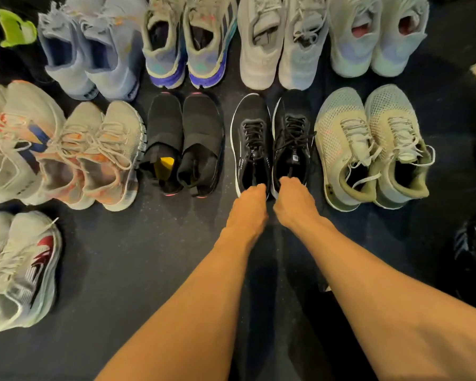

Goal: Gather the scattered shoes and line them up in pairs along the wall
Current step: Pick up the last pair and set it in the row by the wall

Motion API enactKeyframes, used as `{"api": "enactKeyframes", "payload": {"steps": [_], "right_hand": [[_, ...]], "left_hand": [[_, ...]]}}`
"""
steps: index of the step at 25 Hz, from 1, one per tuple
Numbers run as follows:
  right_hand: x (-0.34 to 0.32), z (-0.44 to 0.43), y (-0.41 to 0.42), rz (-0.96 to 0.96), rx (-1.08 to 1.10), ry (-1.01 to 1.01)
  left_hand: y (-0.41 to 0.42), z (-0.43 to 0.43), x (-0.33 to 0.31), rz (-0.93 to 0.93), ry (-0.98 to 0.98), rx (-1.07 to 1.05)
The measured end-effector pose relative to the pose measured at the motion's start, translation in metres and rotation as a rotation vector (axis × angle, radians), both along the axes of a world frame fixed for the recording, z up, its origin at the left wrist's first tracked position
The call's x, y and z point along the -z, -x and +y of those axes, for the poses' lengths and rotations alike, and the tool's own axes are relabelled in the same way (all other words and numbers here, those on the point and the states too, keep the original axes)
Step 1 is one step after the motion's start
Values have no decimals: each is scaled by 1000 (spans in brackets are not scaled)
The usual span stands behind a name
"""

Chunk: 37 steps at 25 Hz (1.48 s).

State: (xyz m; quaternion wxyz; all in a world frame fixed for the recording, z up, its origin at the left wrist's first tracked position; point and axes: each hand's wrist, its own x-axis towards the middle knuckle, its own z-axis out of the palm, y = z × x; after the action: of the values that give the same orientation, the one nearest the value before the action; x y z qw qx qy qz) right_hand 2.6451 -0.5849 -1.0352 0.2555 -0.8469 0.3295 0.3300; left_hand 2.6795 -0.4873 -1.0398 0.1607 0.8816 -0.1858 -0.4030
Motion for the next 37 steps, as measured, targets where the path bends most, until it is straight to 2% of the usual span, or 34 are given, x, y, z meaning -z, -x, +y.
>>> {"api": "enactKeyframes", "payload": {"steps": [5, 8, 10, 11, 15, 19, 22, 25, 28, 30, 34, 37], "right_hand": [[-21, -6, 1, 105, 28, 17], [-57, 35, -6, -100, 44, 75], [-75, 78, -17, -172, -23, -31], [-79, 96, -25, -182, -36, -95], [-58, 142, -78, -146, -21, -190], [-2, 149, -92, 14, -250, -61], [22, 149, -90, -81, -372, 6], [23, 158, -95, -134, -385, -6], [13, 161, -103, -6, -394, -62], [-2, 161, -107, 13, -350, -31], [-55, 185, -115, -126, -278, 95], [-81, 217, -121, -72, -309, 63]], "left_hand": [[-5, 16, -25, 38, 0, 4], [-20, 49, -58, -139, 101, -308], [-41, 86, -72, -211, 99, -485], [-53, 104, -74, -220, 60, -480], [-97, 153, -47, -159, -55, -337], [-104, 155, 4, -82, -113, -145], [-112, 159, 16, -196, -116, -33], [-122, 168, 16, -211, -144, 41], [-119, 166, 7, -94, -224, 158], [-113, 165, -4, -72, -172, 182], [-123, 196, -51, -169, 89, -88], [-152, 245, -79, -269, 58, -297]]}}
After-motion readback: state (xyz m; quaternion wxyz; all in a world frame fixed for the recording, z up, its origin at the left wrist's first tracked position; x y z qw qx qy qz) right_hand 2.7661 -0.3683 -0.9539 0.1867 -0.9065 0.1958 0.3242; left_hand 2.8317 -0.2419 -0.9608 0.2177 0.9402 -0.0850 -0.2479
